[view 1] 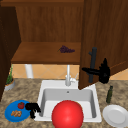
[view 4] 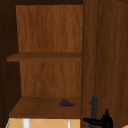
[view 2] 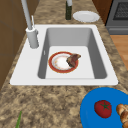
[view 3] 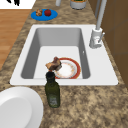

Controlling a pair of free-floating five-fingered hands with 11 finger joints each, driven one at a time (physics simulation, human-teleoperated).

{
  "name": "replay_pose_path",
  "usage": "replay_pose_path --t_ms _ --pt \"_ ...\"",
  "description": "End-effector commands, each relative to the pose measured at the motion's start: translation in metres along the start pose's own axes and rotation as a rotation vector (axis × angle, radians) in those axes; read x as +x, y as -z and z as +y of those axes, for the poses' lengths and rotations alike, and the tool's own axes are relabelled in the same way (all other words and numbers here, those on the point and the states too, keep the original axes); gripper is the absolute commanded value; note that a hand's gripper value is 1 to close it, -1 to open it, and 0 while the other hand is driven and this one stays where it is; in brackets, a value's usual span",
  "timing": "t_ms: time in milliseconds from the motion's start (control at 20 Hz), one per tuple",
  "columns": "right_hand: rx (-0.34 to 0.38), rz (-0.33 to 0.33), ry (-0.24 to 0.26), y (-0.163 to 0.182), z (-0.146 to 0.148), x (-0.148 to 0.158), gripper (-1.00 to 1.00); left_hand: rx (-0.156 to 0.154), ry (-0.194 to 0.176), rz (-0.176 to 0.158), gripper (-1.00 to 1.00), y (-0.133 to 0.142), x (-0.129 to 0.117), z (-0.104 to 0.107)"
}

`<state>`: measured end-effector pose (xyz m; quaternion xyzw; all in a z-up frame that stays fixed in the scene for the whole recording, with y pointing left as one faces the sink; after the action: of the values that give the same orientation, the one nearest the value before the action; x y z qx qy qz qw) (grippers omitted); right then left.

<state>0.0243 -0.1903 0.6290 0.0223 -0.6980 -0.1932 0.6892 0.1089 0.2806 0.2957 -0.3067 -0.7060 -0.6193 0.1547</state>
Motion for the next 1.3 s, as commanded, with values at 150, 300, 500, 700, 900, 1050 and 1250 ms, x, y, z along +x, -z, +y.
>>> replay_pose_path --t_ms 150,300,500,700,900,1050,1250 --pt "-0.114 -0.078 -0.026 -0.009 0.018 -0.006 1.0 0.0 0.0 0.0 0.0 0.0 0.0 0.0" --pt "-0.146 -0.091 -0.027 -0.014 0.024 -0.007 1.0 0.0 0.0 0.0 0.0 0.0 0.0 0.0" --pt "-0.2 -0.237 -0.231 -0.02 0.016 -0.007 1.0 0.0 0.0 0.0 0.0 0.0 0.0 0.0" --pt "-0.287 -0.313 -0.28 -0.023 -0.001 -0.001 1.0 0.0 0.0 0.0 0.0 0.0 0.0 0.0" --pt "-0.311 -0.3 -0.197 -0.022 -0.026 0.0 1.0 0.0 0.0 0.0 0.0 0.0 0.0 0.0" --pt "-0.296 -0.287 -0.173 -0.026 -0.039 0.002 1.0 0.0 0.0 0.0 0.0 0.0 0.0 0.0" --pt "-0.255 -0.282 -0.152 -0.024 -0.057 0.005 1.0 0.0 0.0 0.0 0.0 0.0 0.0 0.0"
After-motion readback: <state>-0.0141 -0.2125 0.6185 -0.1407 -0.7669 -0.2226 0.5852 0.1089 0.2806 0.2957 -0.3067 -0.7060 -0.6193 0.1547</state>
